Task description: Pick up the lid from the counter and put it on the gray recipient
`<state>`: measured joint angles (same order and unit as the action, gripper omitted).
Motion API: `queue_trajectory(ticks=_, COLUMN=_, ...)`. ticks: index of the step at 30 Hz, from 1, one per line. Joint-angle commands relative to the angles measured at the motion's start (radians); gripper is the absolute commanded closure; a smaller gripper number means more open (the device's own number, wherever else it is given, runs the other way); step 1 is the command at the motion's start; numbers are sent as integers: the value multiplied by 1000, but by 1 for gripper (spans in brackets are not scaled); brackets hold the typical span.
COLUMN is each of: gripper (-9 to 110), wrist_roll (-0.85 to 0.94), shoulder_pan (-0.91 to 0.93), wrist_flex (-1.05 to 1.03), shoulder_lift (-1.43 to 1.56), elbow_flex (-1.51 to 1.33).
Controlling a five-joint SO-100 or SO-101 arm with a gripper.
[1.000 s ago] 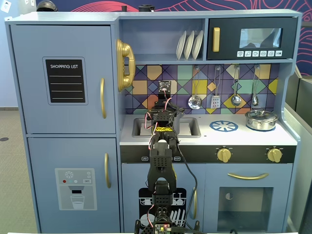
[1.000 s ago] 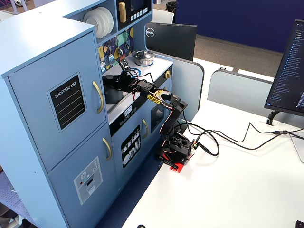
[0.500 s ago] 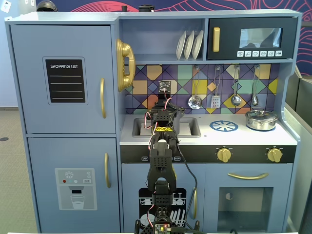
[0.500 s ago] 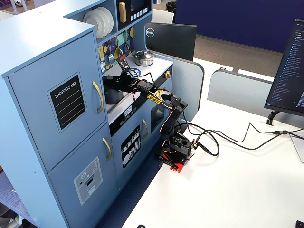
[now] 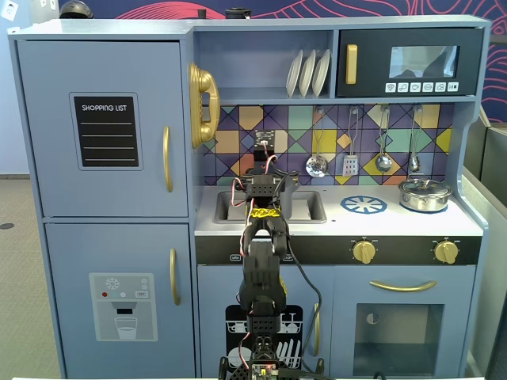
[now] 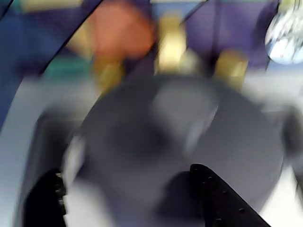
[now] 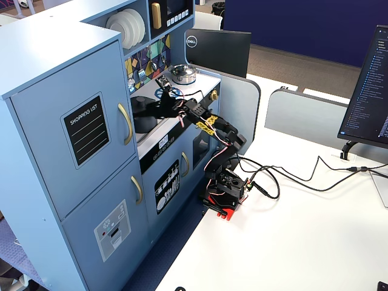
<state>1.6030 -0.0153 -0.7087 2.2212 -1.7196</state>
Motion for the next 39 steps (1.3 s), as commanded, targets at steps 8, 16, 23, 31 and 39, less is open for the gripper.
queue_trajectory(ticks=8, gripper=102, wrist_roll=-49, shoulder_pan=14, wrist_flex=-744, shoulder_lift=581, elbow_flex=-238)
queue_trajectory(ticks=16, gripper=102, wrist_roll=-69, shoulder_pan=12, wrist_flex=-603, shoulder_lift=919, elbow_flex=-900)
queue_trajectory(ticks=23, gripper=102, wrist_roll=-137, shoulder_pan=5, wrist_flex=-652, shoulder_lift=956, elbow_flex=-1226)
queue_trajectory(ticks=31, gripper=100, wrist_roll=-144, shoulder_pan=9, wrist_flex=-813, shoulder_lift=957, elbow_flex=-1282)
queue_trajectory(ticks=39, gripper=98, wrist_roll=-94, shoulder_pan=14, wrist_flex=-821, shoulder_lift=957, elbow_flex=-1282)
